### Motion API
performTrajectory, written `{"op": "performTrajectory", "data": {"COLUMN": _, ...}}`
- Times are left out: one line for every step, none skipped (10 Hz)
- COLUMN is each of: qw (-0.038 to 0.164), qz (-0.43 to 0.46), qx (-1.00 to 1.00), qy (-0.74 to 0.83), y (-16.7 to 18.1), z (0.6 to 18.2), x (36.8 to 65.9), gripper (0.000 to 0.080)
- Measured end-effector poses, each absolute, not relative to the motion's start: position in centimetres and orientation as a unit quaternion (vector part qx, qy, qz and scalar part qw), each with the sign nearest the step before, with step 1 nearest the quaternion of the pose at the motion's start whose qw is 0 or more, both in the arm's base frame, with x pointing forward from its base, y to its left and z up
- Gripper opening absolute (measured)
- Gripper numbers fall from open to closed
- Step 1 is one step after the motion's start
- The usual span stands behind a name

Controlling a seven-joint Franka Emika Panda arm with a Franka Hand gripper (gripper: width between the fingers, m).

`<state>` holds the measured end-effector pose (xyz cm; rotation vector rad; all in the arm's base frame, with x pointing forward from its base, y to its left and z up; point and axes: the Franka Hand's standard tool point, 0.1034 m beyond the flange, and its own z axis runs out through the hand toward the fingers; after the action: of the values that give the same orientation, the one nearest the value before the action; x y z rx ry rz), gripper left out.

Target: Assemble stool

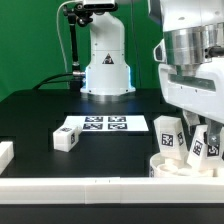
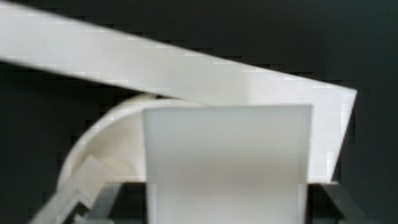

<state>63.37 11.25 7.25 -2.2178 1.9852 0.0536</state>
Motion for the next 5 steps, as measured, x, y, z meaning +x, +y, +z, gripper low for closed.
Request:
{"op": "performTrajectory", "data": {"qw": 0.084, "qz": 0.022, "qx": -0.722, "qy": 0.686, "y": 11.27, "z": 7.26, "x": 63.39, "gripper": 0.0338}}
{"op": "performTrajectory", "data": {"qw": 0.087, "qz": 0.024, "qx": -0.707, "qy": 0.701, "y": 11.31, "z": 7.24, "x": 63.39, "gripper": 0.0338}}
{"op": "performTrajectory", "data": {"qw": 0.091, "qz": 0.026, "qx": -0.683, "qy": 0.724, "y": 11.33, "z": 7.20, "x": 63.41, "gripper": 0.0338}}
{"op": "performTrajectory", "data": {"qw": 0.093, "qz": 0.028, "qx": -0.666, "qy": 0.740, "y": 11.32, "z": 7.19, "x": 63.43, "gripper": 0.0338}}
{"op": "performTrajectory", "data": {"qw": 0.093, "qz": 0.032, "qx": -0.643, "qy": 0.760, "y": 11.36, "z": 7.18, "x": 63.42, "gripper": 0.0338}}
